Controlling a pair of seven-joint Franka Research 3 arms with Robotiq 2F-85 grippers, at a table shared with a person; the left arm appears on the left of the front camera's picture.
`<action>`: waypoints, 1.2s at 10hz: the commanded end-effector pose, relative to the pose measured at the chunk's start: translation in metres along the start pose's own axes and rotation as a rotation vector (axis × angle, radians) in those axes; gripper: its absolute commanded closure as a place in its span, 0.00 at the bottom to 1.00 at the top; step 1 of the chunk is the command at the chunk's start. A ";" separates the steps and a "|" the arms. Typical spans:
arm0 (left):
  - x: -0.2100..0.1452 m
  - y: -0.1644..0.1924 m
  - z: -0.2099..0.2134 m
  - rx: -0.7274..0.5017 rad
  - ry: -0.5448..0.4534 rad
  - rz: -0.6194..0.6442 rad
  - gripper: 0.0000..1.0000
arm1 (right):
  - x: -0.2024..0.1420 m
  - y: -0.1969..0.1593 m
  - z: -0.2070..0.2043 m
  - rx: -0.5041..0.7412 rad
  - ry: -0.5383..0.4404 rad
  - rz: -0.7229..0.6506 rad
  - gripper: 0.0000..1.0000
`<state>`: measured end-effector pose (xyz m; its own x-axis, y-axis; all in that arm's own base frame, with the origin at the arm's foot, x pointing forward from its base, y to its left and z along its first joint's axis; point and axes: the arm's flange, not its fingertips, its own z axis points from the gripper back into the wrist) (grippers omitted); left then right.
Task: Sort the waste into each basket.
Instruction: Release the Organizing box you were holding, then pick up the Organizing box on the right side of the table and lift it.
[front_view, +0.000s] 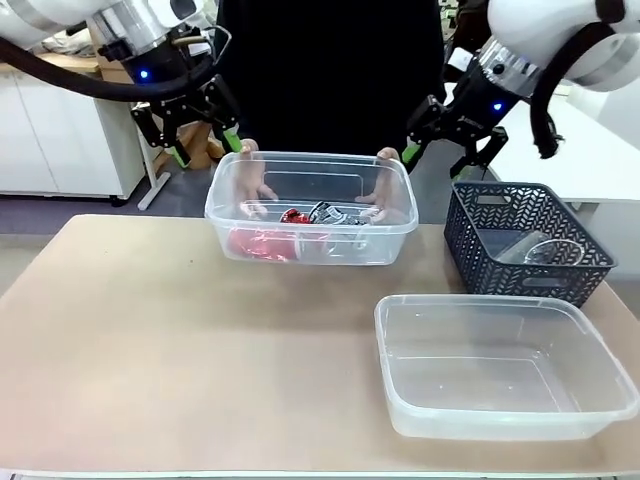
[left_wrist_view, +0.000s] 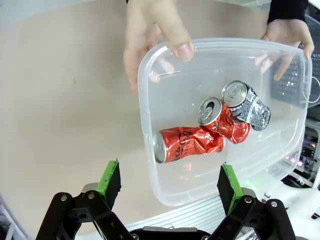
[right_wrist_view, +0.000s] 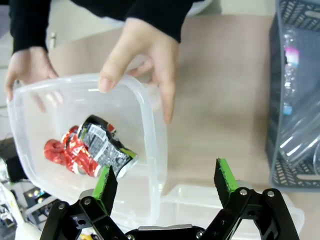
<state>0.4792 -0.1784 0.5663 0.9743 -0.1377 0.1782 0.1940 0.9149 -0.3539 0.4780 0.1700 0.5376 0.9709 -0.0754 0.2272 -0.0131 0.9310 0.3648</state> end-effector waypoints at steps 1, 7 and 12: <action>-0.002 -0.001 0.004 0.017 0.006 0.012 0.00 | 0.000 0.000 0.004 0.002 -0.007 0.001 0.00; -0.002 -0.001 0.004 0.017 0.006 0.012 0.00 | 0.000 0.000 0.004 0.002 -0.007 0.001 0.00; -0.116 -0.031 0.042 0.087 0.052 -0.150 0.00 | -0.135 -0.055 0.141 -0.094 -0.028 0.238 0.00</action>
<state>0.3932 -0.1792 0.5986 0.9577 -0.2406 0.1577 0.2781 0.9144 -0.2940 0.3601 0.1137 0.6094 0.9592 0.0844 0.2699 -0.1625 0.9456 0.2818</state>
